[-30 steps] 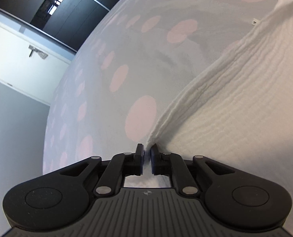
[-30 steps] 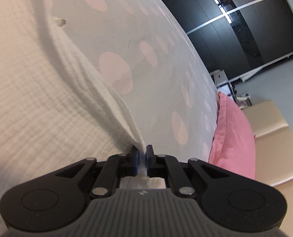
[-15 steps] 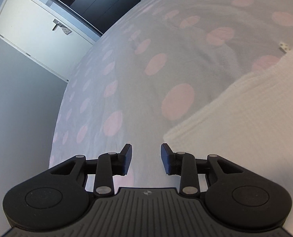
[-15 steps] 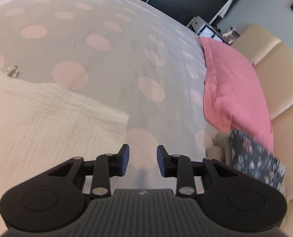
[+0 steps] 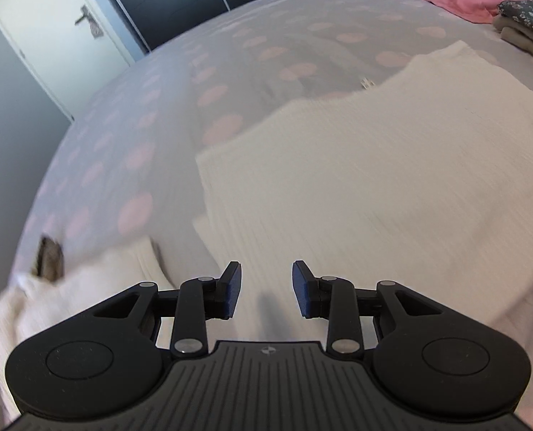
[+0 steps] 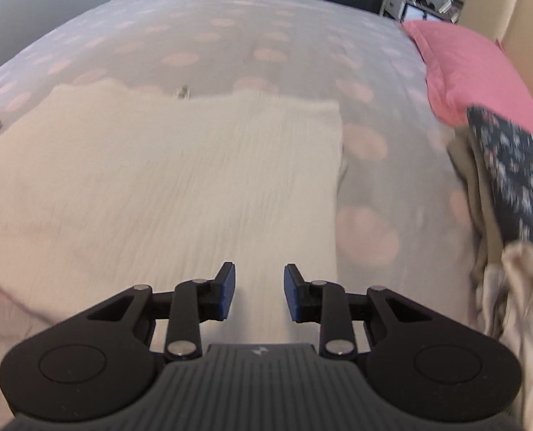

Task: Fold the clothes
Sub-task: 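Withdraw both open grippers above the folded shirt, then move both open grippers to the folded edge of the white shirt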

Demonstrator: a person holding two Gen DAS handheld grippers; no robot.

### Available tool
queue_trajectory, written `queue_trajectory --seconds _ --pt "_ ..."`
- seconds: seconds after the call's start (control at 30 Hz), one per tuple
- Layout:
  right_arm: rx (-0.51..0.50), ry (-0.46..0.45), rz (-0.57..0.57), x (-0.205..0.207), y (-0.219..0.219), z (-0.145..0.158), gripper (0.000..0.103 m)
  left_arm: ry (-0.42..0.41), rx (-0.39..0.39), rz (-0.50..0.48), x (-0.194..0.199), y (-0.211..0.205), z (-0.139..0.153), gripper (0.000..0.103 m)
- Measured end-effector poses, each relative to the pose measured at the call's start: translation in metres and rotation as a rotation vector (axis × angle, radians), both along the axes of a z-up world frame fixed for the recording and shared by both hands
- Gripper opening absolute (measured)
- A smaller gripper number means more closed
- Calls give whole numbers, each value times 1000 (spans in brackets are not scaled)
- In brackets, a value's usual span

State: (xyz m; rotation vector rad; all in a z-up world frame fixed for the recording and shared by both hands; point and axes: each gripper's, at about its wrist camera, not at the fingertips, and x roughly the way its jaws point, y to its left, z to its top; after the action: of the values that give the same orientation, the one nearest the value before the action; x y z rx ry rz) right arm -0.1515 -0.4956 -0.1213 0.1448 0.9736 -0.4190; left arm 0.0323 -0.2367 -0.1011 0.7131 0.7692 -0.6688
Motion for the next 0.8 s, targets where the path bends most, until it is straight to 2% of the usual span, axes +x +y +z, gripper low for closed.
queue_trajectory --seconds 0.1,0.2,0.3,0.37,0.5,0.57,0.63,0.7,0.8 --pt "36 45 -35 -14 7 -18 32 41 37 42 -11 16 -20 30" --pt "23 75 -58 -24 9 -26 32 53 91 96 -16 31 -36 30" --pt "20 75 -97 -33 7 -25 33 77 46 154 -16 45 -31 30" --pt "48 53 -163 -40 4 -19 33 77 30 187 -17 52 -23 30" --pt "127 -51 -286 -60 1 2 34 85 -58 255 -14 68 4 30" --pt "167 -126 -325 -70 2 15 34 75 -130 281 -13 76 24 30" --pt "196 -214 -352 -81 6 28 39 59 -204 299 -13 85 43 30" --pt "213 -288 -373 -90 12 39 45 44 -274 319 -16 94 60 30" --pt "188 -324 -376 -96 26 46 45 45 -358 361 -16 108 76 31"
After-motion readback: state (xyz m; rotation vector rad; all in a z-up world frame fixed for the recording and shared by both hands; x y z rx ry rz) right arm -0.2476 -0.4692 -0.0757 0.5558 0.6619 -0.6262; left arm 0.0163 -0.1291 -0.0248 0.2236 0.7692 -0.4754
